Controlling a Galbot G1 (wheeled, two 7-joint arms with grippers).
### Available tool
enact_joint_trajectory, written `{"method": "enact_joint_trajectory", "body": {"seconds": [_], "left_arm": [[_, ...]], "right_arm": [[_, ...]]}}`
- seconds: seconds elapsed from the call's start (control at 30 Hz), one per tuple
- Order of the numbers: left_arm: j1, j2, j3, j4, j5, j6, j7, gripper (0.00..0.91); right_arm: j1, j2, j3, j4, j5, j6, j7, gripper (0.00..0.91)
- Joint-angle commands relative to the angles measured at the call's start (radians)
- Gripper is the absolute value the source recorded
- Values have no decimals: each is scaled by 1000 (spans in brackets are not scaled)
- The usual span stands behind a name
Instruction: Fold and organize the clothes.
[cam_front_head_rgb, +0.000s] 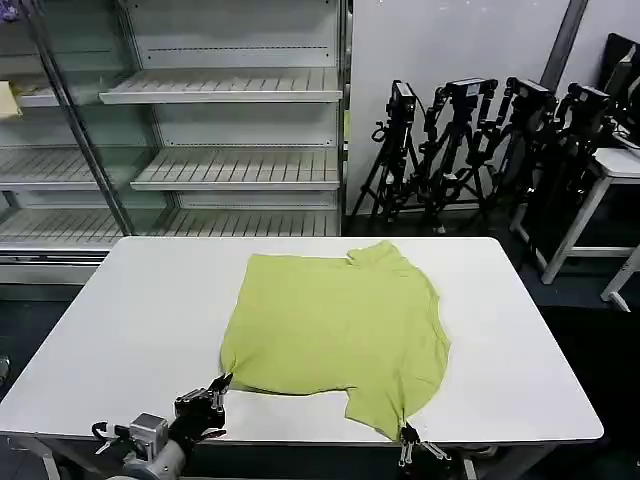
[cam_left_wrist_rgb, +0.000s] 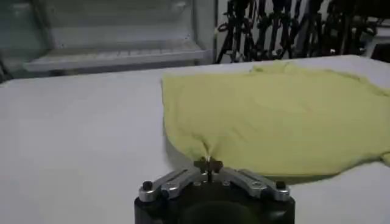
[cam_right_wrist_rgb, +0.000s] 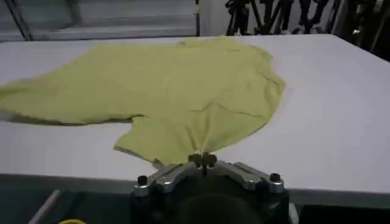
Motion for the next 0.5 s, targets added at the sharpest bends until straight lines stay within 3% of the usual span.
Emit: {"method": "enact_joint_trajectory", "body": {"seconds": [0.03, 0.27, 0.5], "left_arm": [[130, -30, -65, -182, 2, 1, -9, 40], [100, -32, -69, -182, 5, -1, -6, 40], [-31, -27, -55, 9, -30, -74, 23, 40]], "right_arm": [[-62, -15, 26, 99, -4, 50, -8, 0], [69, -30, 81, 109, 74, 49, -8, 0], [251, -60, 81, -54, 124, 76, 14, 0]]}}
